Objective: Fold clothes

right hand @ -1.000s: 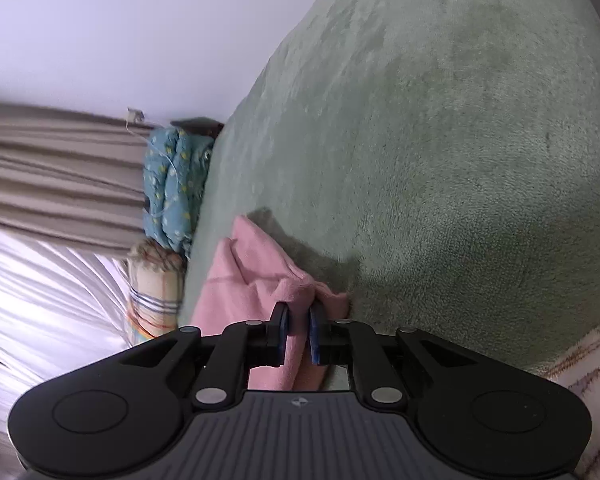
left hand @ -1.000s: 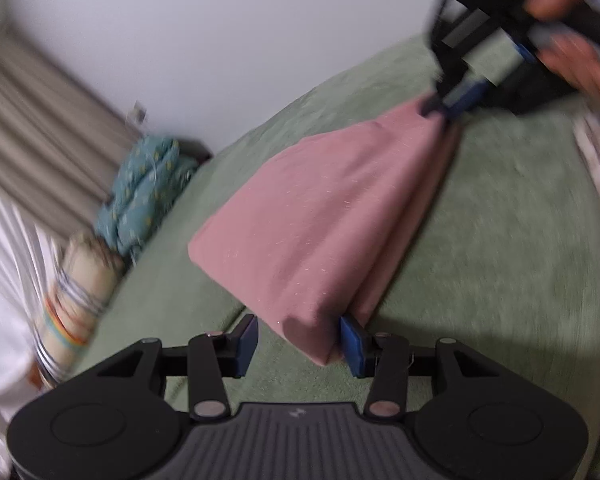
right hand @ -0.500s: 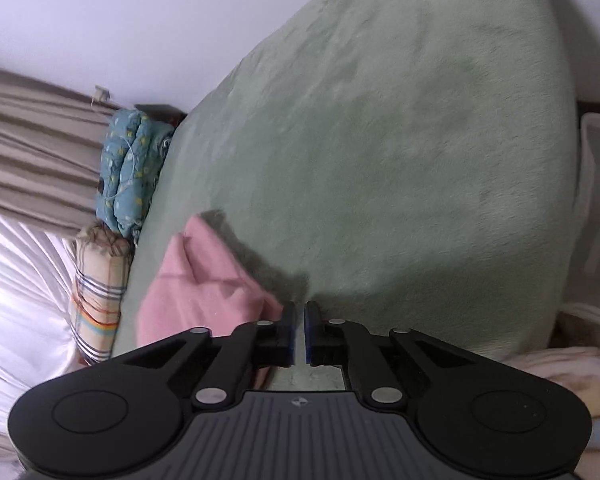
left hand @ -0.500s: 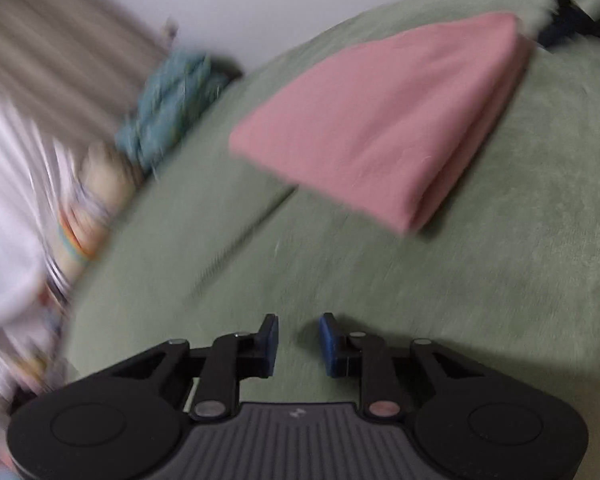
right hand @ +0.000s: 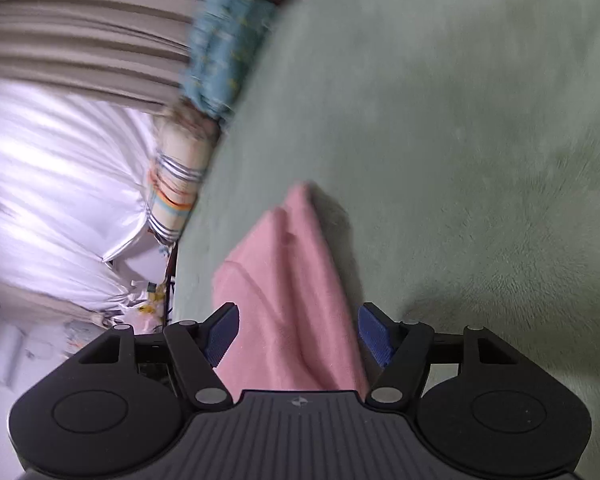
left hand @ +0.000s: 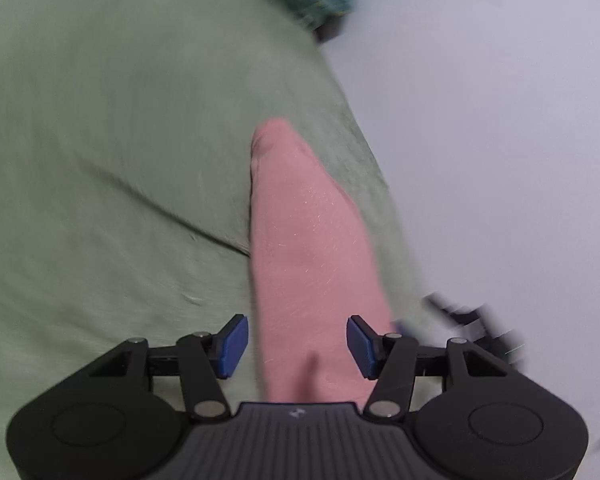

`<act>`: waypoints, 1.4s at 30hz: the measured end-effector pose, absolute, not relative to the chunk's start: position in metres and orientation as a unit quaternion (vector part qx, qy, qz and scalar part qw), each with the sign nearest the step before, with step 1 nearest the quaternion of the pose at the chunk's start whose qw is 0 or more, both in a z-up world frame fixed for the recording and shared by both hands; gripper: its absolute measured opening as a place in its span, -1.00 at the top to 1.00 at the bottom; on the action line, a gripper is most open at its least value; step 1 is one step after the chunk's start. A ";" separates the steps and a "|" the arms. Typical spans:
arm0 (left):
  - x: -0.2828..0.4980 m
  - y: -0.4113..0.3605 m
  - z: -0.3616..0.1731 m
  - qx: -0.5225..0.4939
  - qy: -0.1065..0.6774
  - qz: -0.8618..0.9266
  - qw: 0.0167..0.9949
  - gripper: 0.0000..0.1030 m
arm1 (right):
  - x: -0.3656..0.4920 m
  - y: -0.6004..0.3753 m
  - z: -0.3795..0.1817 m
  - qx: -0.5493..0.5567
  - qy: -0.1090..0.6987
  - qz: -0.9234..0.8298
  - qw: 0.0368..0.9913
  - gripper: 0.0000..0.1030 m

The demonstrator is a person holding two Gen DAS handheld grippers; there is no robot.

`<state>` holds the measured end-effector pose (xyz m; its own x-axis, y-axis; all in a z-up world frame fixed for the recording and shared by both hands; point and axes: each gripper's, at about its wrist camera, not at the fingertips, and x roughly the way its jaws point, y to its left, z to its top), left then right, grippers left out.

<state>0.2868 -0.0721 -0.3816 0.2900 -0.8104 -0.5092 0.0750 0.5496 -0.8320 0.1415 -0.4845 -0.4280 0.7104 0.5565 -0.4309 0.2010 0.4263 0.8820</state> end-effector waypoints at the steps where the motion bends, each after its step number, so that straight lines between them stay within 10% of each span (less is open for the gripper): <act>1: 0.294 -0.075 -0.386 -0.354 0.518 -0.307 0.716 -0.05 | 0.146 -0.489 -0.432 0.521 0.369 0.124 0.760 -0.30; 18: 0.360 -0.135 -0.425 -0.387 0.573 -0.354 0.630 -0.40 | 0.202 -0.442 -0.432 0.428 0.499 0.239 0.715 -0.90; 21: 0.353 -0.141 -0.418 -0.374 0.562 -0.349 0.650 -0.05 | 0.211 -0.415 -0.428 0.413 0.502 0.253 0.717 -0.49; 23: 0.347 -0.143 -0.413 -0.365 0.560 -0.337 0.663 0.29 | 0.207 -0.413 -0.427 0.415 0.502 0.248 0.717 0.17; 42: 0.355 0.015 -0.226 -0.448 0.483 -0.308 0.687 0.54 | 0.238 -0.256 -0.205 0.360 0.404 0.316 0.779 0.45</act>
<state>0.3549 0.0152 -0.2262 0.3446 -0.8549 -0.3879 -0.0096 0.4099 -0.9121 0.2377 -0.2563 -0.2053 0.4733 0.7835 -0.4027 -0.2008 0.5410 0.8167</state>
